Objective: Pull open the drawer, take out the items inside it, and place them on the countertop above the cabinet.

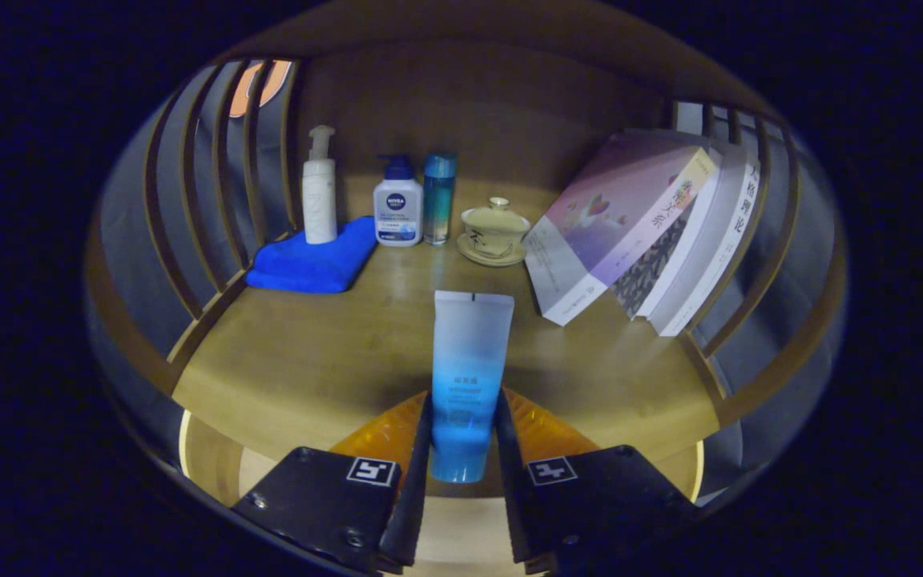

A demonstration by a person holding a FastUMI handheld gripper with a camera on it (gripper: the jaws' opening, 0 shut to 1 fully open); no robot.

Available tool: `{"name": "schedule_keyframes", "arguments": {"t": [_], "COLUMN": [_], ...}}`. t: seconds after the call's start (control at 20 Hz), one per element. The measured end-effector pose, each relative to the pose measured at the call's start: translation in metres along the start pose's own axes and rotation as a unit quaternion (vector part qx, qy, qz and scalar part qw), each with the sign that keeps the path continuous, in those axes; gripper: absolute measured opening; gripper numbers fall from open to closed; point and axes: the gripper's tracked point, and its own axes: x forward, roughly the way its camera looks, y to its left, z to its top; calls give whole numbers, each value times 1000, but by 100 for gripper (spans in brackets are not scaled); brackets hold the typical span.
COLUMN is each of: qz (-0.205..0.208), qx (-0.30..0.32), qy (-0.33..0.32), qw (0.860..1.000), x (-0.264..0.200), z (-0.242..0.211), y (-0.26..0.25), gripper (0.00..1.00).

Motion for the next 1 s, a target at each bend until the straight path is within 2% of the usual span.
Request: {"name": "schedule_keyframes", "arguments": {"t": [0.3,0.35,0.85,1.0], "qz": [13,18,78,89], "qx": [-8,-7,-23,-33], "qy": [-31,-37,-101,-140], "qw": [999,999,992,986], "x": [-15,-22,-138,-179], "z": [10,11,-10,-21], "y": [12,13,29,32], "gripper": [57,63,65,86]}}
